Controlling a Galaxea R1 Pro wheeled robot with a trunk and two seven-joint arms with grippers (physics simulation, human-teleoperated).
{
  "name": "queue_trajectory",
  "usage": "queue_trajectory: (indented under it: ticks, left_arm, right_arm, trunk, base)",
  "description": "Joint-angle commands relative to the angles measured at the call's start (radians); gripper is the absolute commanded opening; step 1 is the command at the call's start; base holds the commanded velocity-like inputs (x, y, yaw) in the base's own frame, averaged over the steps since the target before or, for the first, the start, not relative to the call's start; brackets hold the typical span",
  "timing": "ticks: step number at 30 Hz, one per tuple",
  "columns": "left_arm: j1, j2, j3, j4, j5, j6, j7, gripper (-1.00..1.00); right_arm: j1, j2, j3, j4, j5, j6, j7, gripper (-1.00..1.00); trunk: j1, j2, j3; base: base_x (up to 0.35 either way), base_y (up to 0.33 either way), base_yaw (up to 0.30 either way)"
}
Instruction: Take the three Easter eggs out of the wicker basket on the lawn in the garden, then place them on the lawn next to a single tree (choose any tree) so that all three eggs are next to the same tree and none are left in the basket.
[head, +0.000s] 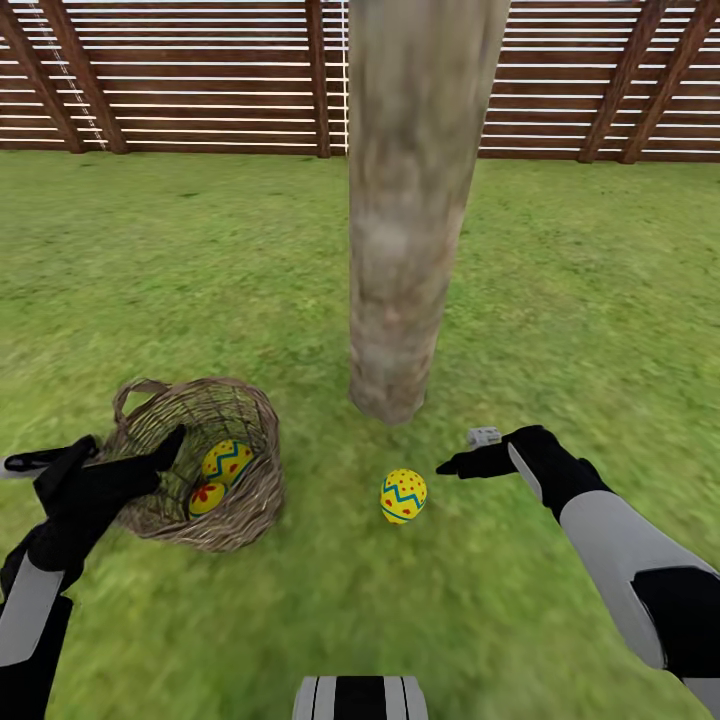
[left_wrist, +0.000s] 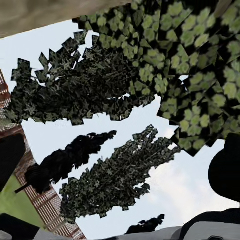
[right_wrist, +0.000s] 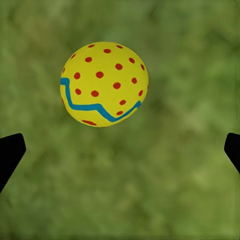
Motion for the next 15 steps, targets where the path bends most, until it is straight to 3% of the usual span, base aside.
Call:
queue_trajectory:
  ticks: [1, 3, 5, 6, 7, 9, 11, 13, 15]
  left_arm:
    - [0.0, 0.015, 0.016, 0.0, 0.001, 0.01, 0.001, 1.0]
    - [0.001, 0.043, 0.049, 0.001, -0.001, 0.011, 0.025, 1.0]
    - [0.001, 0.062, 0.073, 0.001, -0.002, 0.013, 0.088, 1.0]
    - [0.001, 0.073, 0.082, 0.001, -0.002, 0.015, 0.138, 1.0]
    - [0.001, 0.096, 0.09, 0.001, -0.002, 0.017, 0.233, 1.0]
    - [0.002, 0.136, 0.095, 0.001, 0.0, 0.02, 0.364, 1.0]
    - [0.002, 0.177, 0.097, 0.001, 0.004, 0.021, 0.46, 1.0]
    - [0.002, 0.217, 0.108, 0.001, 0.009, 0.018, 0.508, 1.0]
    - [0.002, 0.237, 0.144, 0.003, 0.011, 0.017, 0.513, 1.0]
  right_arm:
    - [0.0, -0.001, 0.005, -0.002, 0.001, 0.004, 0.004, 1.0]
    - [0.002, 0.0, 0.006, -0.002, 0.002, 0.004, 0.008, 1.0]
    - [0.004, 0.002, 0.006, -0.002, 0.002, 0.005, 0.014, 1.0]
    - [0.004, 0.002, 0.007, -0.002, 0.002, 0.005, 0.02, 1.0]
    - [0.005, 0.002, 0.007, -0.002, 0.002, 0.005, 0.035, 1.0]
    - [0.005, -0.001, 0.007, -0.002, 0.003, 0.006, 0.064, 1.0]
    - [0.006, -0.004, 0.007, -0.002, 0.002, 0.006, 0.101, 1.0]
    - [0.005, -0.006, 0.007, -0.002, 0.001, 0.006, 0.147, 1.0]
    - [0.006, -0.008, 0.007, -0.003, 0.002, 0.006, 0.174, 1.0]
  trunk:
    - [0.0, 0.0, -0.001]
    - [0.0, 0.0, -0.001]
    - [0.0, 0.0, -0.001]
    - [0.0, 0.0, -0.001]
    - [0.0, 0.0, -0.001]
    - [0.0, 0.0, -0.001]
    - [0.0, 0.0, -0.001]
    - [0.0, 0.0, -0.001]
    - [0.0, 0.0, -0.001]
  base:
    - [0.0, 0.0, 0.0]
    - [0.0, 0.0, 0.0]
    - [0.0, 0.0, 0.0]
    - [0.0, 0.0, 0.0]
    - [0.0, 0.0, 0.0]
    - [0.0, 0.0, 0.0]
    - [0.0, 0.0, 0.0]
    - [0.0, 0.0, 0.0]
    - [0.0, 0.0, 0.0]
